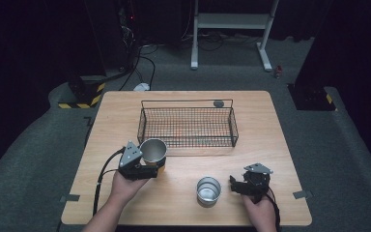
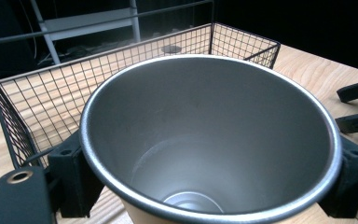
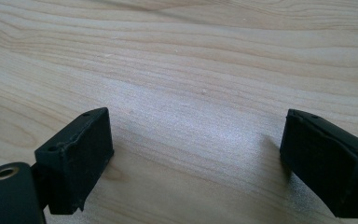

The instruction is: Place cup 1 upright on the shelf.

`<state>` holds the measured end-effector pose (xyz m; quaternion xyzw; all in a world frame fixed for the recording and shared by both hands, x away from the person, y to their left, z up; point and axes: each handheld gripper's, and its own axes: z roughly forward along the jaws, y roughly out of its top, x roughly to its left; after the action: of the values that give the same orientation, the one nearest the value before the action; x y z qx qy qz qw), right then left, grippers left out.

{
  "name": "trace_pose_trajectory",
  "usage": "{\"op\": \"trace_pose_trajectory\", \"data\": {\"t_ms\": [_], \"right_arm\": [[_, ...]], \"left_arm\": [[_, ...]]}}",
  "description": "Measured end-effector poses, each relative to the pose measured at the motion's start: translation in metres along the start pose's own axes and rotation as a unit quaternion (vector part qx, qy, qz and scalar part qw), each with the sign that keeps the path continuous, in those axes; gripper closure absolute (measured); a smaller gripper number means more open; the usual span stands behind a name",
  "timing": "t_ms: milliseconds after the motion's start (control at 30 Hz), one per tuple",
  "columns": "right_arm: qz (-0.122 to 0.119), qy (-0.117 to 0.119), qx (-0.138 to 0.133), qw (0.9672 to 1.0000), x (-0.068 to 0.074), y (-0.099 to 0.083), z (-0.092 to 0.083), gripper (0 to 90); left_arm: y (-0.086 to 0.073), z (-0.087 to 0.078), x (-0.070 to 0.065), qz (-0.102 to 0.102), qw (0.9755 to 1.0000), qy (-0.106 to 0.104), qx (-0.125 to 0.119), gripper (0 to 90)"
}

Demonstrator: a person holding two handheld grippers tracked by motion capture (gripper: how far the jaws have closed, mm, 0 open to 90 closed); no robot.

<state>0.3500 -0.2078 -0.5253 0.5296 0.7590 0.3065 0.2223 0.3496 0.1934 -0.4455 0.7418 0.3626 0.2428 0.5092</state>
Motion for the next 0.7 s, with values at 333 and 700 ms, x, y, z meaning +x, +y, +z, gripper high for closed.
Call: {"op": "trace_pose_trajectory", "data": {"t_ms": [333,700], "right_arm": [[0.0,0.0,0.0,1.0,0.0,0.0,0.0,9.1],[0.001,0.0,0.0,1.0,0.0,0.0,0.0,9.1]], "left_arm": [[0.013,0.0,0.003,0.0,1.0,0.003,-0.002,13.7],[0.03,0.0,0.011,-0.005,0.9999,0.014,-0.005,13.7]]}}
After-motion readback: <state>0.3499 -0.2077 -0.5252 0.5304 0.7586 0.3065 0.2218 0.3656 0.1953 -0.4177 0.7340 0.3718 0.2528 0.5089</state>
